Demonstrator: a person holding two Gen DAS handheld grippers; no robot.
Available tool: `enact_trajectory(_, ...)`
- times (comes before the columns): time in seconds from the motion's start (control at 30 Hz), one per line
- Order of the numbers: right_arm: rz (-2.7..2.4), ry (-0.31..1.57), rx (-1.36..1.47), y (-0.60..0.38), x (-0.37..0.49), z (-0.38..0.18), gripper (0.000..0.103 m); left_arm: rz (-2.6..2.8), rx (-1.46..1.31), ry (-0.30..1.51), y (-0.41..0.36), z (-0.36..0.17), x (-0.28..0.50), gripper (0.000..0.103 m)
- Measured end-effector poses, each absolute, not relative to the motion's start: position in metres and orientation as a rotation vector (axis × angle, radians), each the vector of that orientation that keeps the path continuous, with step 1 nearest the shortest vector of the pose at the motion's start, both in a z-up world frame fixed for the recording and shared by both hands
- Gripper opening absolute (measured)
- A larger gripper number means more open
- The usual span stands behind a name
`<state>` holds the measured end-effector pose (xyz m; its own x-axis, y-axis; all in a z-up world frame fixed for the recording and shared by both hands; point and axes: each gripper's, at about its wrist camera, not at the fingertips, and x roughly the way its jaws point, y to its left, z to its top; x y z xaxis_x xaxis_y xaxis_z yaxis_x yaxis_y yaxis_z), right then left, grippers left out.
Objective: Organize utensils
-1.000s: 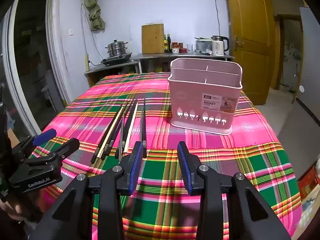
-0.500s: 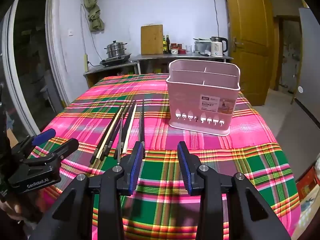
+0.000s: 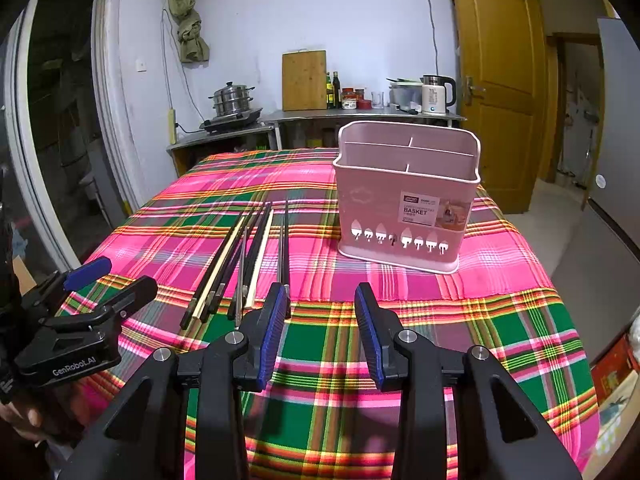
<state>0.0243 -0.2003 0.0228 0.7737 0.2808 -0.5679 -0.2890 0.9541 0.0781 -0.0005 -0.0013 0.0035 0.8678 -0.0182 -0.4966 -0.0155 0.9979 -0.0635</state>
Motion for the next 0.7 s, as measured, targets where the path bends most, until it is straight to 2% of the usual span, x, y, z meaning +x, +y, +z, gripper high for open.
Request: enact_trajectory(0.7, 0.307, 0.613, -0.016, -0.1991, 0.0232, 0.0222, 0.037, -0.010, -0.061, 0.522, -0.0066, 0.0040, -0.0013, 0.093)
